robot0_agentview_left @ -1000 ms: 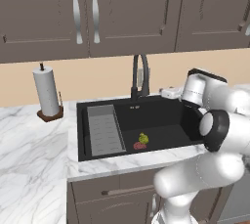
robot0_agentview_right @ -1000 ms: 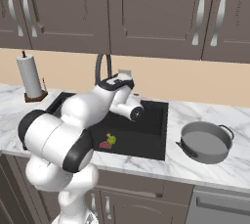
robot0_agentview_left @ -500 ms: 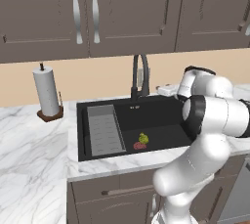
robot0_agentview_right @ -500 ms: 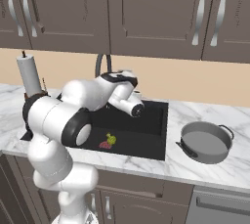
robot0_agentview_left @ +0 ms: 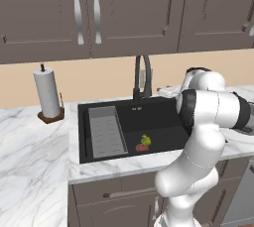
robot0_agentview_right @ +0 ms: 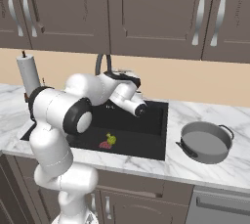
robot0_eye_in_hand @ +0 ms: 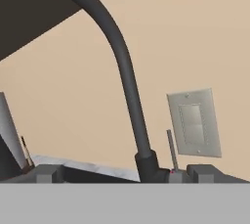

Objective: Dump the broccoli from the pot into the sink. Then turn on the water and wash the broccoli. Then turn off the water and put the broccoli back in the pot.

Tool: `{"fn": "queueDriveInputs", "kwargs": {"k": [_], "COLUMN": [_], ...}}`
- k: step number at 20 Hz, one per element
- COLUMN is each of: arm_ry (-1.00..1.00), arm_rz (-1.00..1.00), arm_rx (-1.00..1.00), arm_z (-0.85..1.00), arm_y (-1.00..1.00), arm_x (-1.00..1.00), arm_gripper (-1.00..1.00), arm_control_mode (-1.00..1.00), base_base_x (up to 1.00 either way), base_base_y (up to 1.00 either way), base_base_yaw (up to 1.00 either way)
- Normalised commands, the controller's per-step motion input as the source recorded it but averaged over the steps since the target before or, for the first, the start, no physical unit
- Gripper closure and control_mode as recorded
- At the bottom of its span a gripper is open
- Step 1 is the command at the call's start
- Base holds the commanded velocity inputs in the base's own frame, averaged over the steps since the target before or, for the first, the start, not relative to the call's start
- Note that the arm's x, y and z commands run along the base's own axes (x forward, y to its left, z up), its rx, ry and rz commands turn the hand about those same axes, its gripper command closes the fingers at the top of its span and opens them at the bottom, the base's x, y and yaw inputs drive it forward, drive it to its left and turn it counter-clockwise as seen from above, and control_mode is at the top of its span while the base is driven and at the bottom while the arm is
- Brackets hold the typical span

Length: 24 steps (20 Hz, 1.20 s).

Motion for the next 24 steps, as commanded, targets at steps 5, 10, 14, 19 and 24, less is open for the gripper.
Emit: {"fn": "queueDriveInputs", "kwargs": {"k": [5, 10, 14, 19, 24], "arm_ry": [-0.02, -0.03, -0.01, -0.02, -0.01], "arm_rz": [0.06, 0.07, 0.07, 0.05, 0.02], "arm_rx": [0.00, 0.00, 0.00, 0.00, 0.00], "arm_z": [-0.05, -0.04, -0.06, -0.03, -0.08], "arm_y": [0.00, 0.00, 0.03, 0.07, 0.07], "arm_x": [0.12, 0.12, 0.26, 0.13, 0.10], "arm_gripper": [-1.00, -1.00, -1.00, -1.00, -1.00], "arm_control_mode": [-1.00, -1.00, -1.00, -1.00, -1.00], "base_base_x": [0.00, 0.00, 0.00, 0.00, 0.00], "base_base_y": [0.00, 0.00, 0.00, 0.00, 0.00], "base_base_yaw": [0.00, 0.00, 0.00, 0.00, 0.00]}}
